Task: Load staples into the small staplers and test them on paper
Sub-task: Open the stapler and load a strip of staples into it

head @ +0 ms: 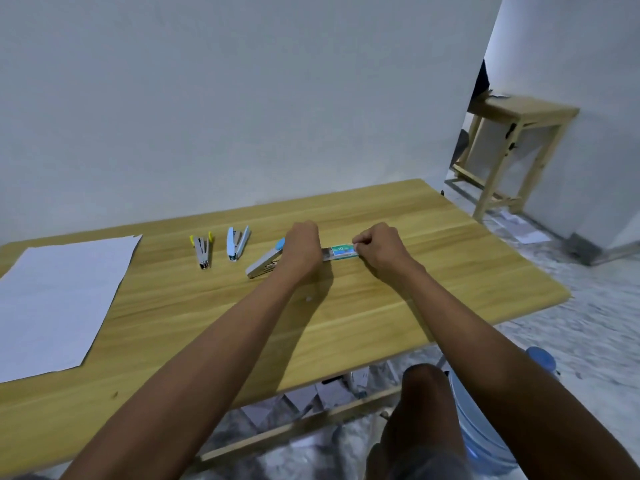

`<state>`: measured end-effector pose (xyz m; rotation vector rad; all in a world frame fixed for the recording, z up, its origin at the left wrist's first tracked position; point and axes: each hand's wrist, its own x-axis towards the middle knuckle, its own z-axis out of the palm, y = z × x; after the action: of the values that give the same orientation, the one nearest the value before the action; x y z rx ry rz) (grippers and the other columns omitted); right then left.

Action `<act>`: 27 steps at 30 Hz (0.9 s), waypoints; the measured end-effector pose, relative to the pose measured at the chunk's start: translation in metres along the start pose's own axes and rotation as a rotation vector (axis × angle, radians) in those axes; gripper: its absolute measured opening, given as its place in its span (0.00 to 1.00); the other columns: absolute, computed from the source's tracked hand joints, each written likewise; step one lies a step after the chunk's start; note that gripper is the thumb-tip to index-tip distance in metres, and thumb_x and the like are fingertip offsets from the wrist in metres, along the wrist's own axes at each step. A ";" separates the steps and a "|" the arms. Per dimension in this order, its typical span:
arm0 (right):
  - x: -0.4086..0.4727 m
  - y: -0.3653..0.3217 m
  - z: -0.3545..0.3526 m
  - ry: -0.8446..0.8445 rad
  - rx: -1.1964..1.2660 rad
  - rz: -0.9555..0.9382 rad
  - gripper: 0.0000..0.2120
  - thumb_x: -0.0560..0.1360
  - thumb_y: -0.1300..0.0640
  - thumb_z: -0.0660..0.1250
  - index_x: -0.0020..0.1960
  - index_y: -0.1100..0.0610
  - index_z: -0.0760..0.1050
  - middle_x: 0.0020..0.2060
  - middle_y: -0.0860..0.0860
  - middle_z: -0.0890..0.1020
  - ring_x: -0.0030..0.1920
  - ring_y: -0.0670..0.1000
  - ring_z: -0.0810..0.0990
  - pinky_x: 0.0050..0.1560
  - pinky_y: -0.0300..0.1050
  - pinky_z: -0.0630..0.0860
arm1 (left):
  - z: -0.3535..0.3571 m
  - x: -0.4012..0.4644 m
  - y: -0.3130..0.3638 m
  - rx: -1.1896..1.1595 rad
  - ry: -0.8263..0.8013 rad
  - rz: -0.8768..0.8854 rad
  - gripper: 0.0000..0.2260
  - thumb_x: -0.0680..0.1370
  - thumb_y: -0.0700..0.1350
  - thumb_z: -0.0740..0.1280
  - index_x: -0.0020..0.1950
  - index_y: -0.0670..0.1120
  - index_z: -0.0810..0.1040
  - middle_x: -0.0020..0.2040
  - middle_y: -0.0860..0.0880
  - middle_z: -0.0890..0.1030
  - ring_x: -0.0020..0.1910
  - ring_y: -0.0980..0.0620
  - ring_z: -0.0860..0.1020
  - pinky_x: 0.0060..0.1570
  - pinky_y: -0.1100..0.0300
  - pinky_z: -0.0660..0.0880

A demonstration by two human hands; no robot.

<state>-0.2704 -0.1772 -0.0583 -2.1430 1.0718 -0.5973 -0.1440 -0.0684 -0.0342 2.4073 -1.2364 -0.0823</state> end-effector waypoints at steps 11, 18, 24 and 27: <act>-0.001 -0.021 0.016 0.000 0.005 -0.018 0.08 0.77 0.65 0.65 0.51 0.61 0.82 0.50 0.56 0.82 0.48 0.51 0.81 0.34 0.35 0.77 | -0.004 0.001 -0.011 -0.245 0.018 -0.033 0.08 0.73 0.32 0.69 0.46 0.40 0.86 0.47 0.44 0.85 0.48 0.48 0.82 0.49 0.54 0.80; -0.014 -0.073 0.033 -0.147 0.049 -0.206 0.18 0.79 0.49 0.64 0.34 0.56 0.74 0.30 0.49 0.77 0.31 0.47 0.74 0.34 0.39 0.68 | -0.078 -0.004 -0.063 -0.200 0.069 -0.079 0.16 0.70 0.32 0.65 0.54 0.44 0.83 0.50 0.46 0.83 0.51 0.47 0.81 0.48 0.55 0.79; -0.025 -0.095 0.073 -0.289 -0.149 -0.209 0.24 0.80 0.43 0.61 0.47 0.63 0.82 0.41 0.59 0.83 0.44 0.58 0.80 0.42 0.47 0.72 | -0.052 -0.044 -0.106 -0.088 -0.216 -0.123 0.09 0.75 0.38 0.68 0.53 0.39 0.83 0.50 0.42 0.84 0.51 0.44 0.81 0.45 0.56 0.75; -0.029 -0.104 0.084 -0.253 -0.112 -0.179 0.22 0.80 0.45 0.61 0.54 0.63 0.80 0.50 0.58 0.82 0.49 0.57 0.78 0.45 0.47 0.71 | -0.037 -0.050 -0.114 -0.128 0.009 -0.105 0.07 0.75 0.35 0.66 0.48 0.36 0.83 0.46 0.37 0.84 0.48 0.39 0.81 0.43 0.54 0.74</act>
<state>-0.1785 -0.0772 -0.0420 -2.3542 0.7987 -0.3400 -0.0786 0.0421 -0.0530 2.3576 -1.0676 -0.1762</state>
